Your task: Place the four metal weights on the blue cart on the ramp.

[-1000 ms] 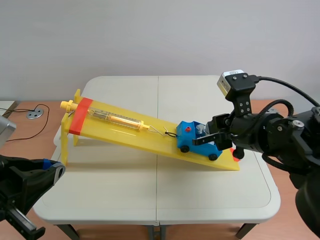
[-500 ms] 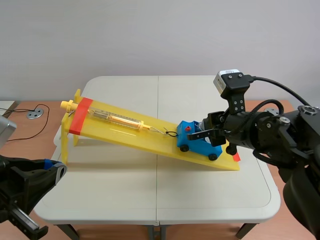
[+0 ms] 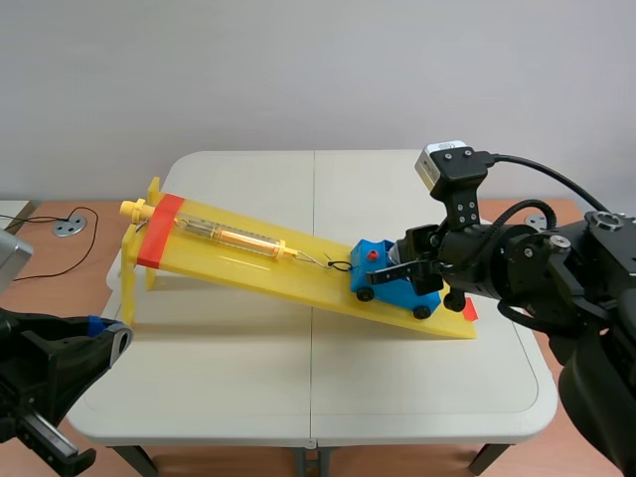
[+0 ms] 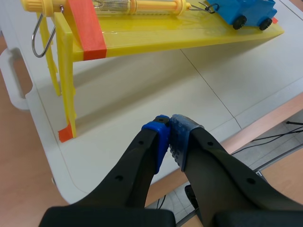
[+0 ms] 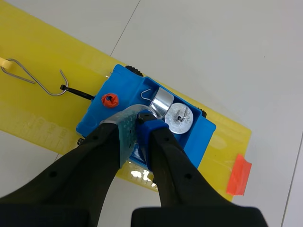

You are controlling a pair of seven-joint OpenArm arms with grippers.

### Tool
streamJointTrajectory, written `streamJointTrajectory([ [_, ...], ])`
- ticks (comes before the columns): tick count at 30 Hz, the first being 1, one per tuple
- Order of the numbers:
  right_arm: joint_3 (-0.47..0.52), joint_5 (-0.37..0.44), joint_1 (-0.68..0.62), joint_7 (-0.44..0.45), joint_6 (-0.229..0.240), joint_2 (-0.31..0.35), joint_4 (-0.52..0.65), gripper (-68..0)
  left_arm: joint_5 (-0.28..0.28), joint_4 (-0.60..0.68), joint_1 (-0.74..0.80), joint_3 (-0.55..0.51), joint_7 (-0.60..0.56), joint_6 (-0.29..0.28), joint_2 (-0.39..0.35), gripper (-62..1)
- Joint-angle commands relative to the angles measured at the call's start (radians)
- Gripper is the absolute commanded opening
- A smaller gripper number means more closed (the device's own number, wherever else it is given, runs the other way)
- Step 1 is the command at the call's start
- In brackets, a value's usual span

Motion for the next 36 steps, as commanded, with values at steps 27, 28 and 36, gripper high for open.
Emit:
streamJointTrajectory([
  [27, 0.053, 0.121, -0.085, 0.096, 0.076, 0.198, 0.345, -61.1, -0.077, 0.067, -0.03, -0.015, -0.078, -0.053, 0.008, -56.9],
  [28, 0.062, 0.133, -0.103, 0.091, 0.076, 0.211, 0.358, -64.9, -0.073, 0.067, -0.031, -0.015, -0.077, -0.063, 0.011, -56.9],
  [36, 0.184, 0.249, -0.246, 0.066, 0.124, 0.308, 0.431, -66.9, -0.05, 0.134, -0.033, -0.013, -0.059, -0.07, 0.063, -57.3],
])
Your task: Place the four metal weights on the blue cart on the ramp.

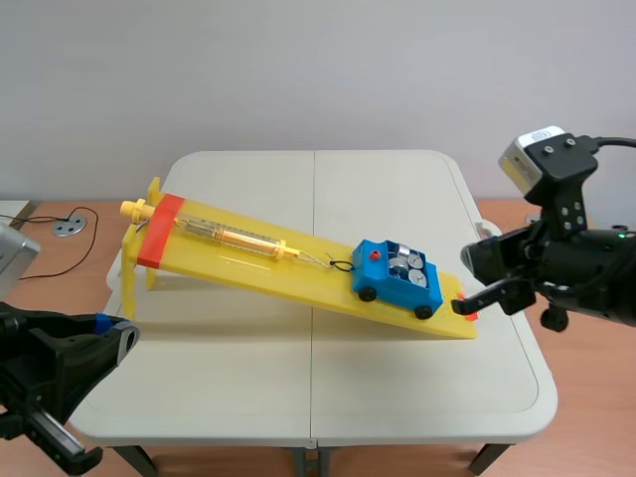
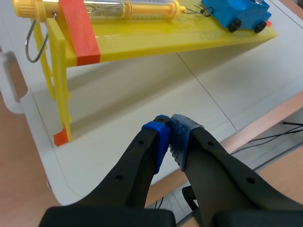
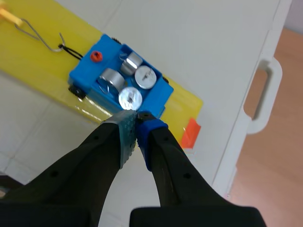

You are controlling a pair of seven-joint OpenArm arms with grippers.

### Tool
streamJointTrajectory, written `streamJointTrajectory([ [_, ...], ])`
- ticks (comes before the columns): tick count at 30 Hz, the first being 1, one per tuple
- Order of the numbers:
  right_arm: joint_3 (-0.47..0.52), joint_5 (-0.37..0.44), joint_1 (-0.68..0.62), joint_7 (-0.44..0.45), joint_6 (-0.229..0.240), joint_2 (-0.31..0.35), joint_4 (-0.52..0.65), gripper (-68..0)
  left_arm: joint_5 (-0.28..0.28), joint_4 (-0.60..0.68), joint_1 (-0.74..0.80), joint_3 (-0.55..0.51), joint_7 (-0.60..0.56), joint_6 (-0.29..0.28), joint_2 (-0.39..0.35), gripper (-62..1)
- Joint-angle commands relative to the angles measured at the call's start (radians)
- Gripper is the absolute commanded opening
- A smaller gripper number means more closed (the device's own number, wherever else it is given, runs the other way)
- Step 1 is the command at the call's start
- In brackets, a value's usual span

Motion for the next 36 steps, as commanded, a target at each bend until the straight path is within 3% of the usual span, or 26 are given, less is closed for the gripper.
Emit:
streamJointTrajectory([
  [1, 0.087, 0.1, -0.005, 0.089, 0.071, 0.084, 0.127, -66.9, -0.058, 0.134, -0.023, -0.013, -0.079, -0.043, 0.042, -57.3],
  [10, 0.3, 0.211, -0.233, 0.066, 0.186, 0.15, 0.217, -66.9, 0.059, 0.158, -0.109, 0.047, -0.079, -0.042, 0.145, -58.3],
  [19, 0.497, 0.333, -0.475, 0.014, 0.323, 0.155, 0.22, -66.9, 0.255, 0.152, -0.229, 0.179, -0.08, -0.004, 0.243, -58.3],
  [24, 0.594, 0.36, -0.613, 0.011, 0.328, 0.154, 0.22, -66.9, 0.363, 0.125, -0.286, 0.241, -0.083, 0.042, 0.263, -58.4],
  [36, 0.729, 0.382, -0.83, 0.007, 0.328, 0.14, 0.22, -66.9, 0.499, -0.066, -0.436, 0.301, -0.094, 0.164, 0.294, -58.3],
])
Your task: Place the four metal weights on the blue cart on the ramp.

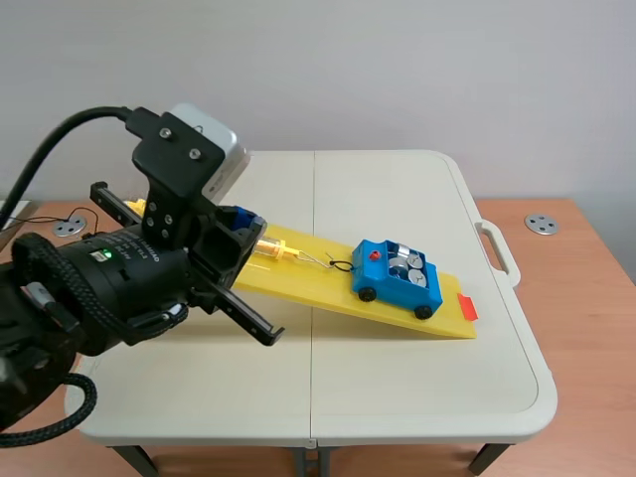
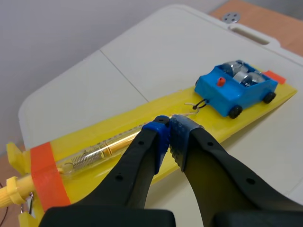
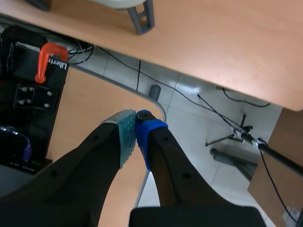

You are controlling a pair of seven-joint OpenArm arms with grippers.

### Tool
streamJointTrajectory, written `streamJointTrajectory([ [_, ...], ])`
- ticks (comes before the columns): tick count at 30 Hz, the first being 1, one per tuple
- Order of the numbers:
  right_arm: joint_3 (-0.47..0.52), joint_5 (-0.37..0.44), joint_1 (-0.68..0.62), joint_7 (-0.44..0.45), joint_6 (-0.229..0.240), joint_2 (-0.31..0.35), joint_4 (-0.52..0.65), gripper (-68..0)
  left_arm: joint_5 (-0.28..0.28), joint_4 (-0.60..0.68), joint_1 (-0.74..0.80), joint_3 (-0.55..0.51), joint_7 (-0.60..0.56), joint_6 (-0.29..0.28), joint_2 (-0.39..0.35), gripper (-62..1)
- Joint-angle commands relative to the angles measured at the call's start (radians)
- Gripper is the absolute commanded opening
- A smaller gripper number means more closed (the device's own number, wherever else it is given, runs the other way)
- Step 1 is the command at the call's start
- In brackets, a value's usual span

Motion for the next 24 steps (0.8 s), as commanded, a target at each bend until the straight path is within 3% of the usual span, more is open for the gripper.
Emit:
streamJointTrajectory([
  [1, 0.063, 0.084, -0.024, 0.059, 0.016, 0.04, 0.102, -66.9, -0.01, 0.031, -0.047, -0.015, -0.109, 0.075, 0.037, -58.3],
  [7, 0.086, 0.085, -0.033, 0.052, 0.016, -0.005, 0.102, -66.9, 0.004, -0.062, -0.121, -0.015, -0.118, 0.124, 0.038, -58.3],
  [12, 0.086, 0.085, -0.033, 0.051, 0.016, -0.009, 0.102, -66.9, 0.005, -0.118, -0.161, -0.015, -0.119, 0.132, 0.038, -58.3],
  [24, 0.086, 0.085, -0.033, 0.053, 0.016, -0.008, 0.102, -66.9, 0.005, -0.132, -0.167, -0.015, -0.135, 0.154, 0.038, -58.3],
])
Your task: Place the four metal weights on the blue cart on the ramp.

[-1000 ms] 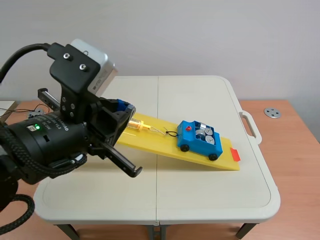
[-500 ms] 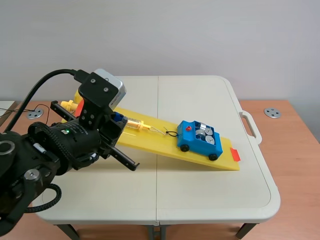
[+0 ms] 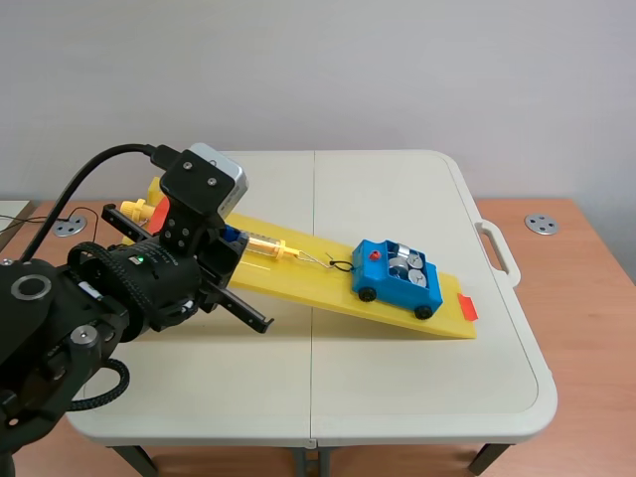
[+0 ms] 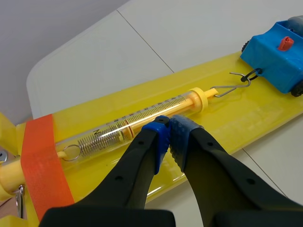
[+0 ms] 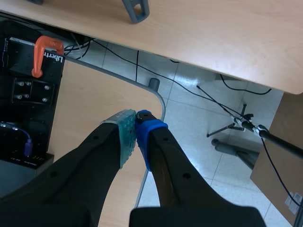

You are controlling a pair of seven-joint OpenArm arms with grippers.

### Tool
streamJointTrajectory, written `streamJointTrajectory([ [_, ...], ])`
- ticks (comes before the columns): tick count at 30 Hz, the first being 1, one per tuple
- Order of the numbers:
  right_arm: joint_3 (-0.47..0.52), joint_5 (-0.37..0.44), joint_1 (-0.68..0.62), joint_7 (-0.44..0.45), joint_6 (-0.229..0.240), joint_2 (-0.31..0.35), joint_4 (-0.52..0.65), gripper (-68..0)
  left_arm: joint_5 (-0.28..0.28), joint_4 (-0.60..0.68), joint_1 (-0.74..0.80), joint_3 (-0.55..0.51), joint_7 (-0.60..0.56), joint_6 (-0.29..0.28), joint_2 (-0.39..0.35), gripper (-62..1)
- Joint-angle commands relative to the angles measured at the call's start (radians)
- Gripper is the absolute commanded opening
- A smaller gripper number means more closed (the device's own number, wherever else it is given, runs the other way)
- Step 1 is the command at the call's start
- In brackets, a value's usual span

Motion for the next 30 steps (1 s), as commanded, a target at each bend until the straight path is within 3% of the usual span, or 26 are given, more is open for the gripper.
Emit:
streamJointTrajectory([
  [1, 0.055, 0.082, -0.008, 0.053, 0.016, 0.022, 0.102, -66.9, -0.028, 0.098, -0.034, -0.014, -0.127, 0.065, 0.024, -58.3],
  [26, 0.055, 0.082, -0.005, 0.054, 0.016, 0.022, 0.102, -66.9, -0.029, 0.098, -0.034, -0.014, -0.127, 0.065, 0.024, -58.3],
  [30, 0.055, 0.082, -0.005, 0.071, 0.016, 0.023, 0.102, -66.9, -0.049, 0.1, -0.034, -0.014, -0.125, 0.065, 0.023, -58.3],
])
